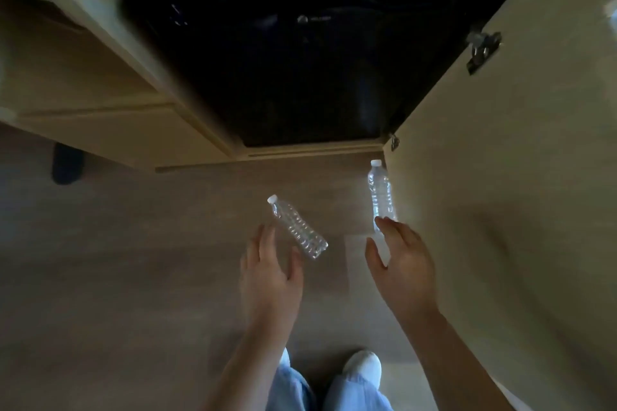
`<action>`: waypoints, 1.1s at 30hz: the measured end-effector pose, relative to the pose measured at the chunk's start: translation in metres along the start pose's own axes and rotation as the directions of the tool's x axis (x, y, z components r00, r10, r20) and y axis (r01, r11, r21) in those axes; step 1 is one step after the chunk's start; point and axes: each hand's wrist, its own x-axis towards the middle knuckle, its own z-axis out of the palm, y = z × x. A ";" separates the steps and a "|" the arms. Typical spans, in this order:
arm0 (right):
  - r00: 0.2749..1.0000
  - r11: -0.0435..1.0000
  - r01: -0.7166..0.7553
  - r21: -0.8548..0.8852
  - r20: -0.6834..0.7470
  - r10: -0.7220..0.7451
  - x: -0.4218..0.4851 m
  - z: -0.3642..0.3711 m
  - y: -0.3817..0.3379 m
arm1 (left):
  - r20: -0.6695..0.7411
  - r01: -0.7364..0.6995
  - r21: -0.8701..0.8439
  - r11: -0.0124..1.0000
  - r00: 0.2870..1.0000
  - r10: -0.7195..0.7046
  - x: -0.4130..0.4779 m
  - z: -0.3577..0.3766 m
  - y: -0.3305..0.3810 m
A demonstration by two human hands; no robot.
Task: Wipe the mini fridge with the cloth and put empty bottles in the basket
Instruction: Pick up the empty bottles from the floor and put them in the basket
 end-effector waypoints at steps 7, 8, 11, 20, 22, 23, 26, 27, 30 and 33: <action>0.994 0.994 -0.112 -0.014 -0.011 0.112 -0.018 0.102 0.080 | 0.071 0.098 -0.073 0.993 0.993 -0.093 0.010 0.119 -0.073; 0.992 0.992 -0.128 -0.013 -0.013 0.128 -0.020 0.115 0.089 | 0.078 0.112 -0.067 0.991 0.991 -0.107 0.011 0.133 -0.084; 0.985 0.985 -0.172 -0.006 0.011 0.172 -0.024 0.150 0.120 | 0.105 0.137 -0.064 0.989 0.986 -0.130 0.014 0.172 -0.108; 0.967 0.968 -0.252 0.001 -0.025 0.252 -0.007 0.238 0.189 | 0.151 0.192 -0.053 0.980 0.972 -0.183 0.027 0.269 -0.167; 0.953 0.953 -0.302 -0.017 -0.023 0.302 -0.002 0.253 0.200 | 0.156 0.193 -0.050 0.980 0.971 -0.183 0.029 0.286 -0.180; 0.946 0.945 -0.325 -0.033 -0.017 0.325 0.000 0.259 0.206 | 0.154 0.191 -0.048 0.980 0.971 -0.182 0.030 0.293 -0.184; 0.932 0.930 -0.362 -0.069 -0.014 0.362 0.006 0.272 0.222 | 0.133 0.217 -0.069 0.974 0.969 -0.207 0.031 0.309 -0.192; 0.929 0.927 -0.369 -0.067 -0.021 0.368 0.008 0.275 0.226 | 0.126 0.232 -0.079 0.969 0.967 -0.221 0.032 0.313 -0.192; 0.930 0.928 -0.368 -0.055 -0.050 0.365 0.010 0.284 0.233 | 0.119 0.258 -0.128 0.958 0.963 -0.243 0.034 0.323 -0.191; 0.909 0.910 -0.413 0.019 -0.054 0.414 0.012 0.291 0.229 | 0.109 0.250 -0.195 0.948 0.967 -0.232 0.040 0.331 -0.190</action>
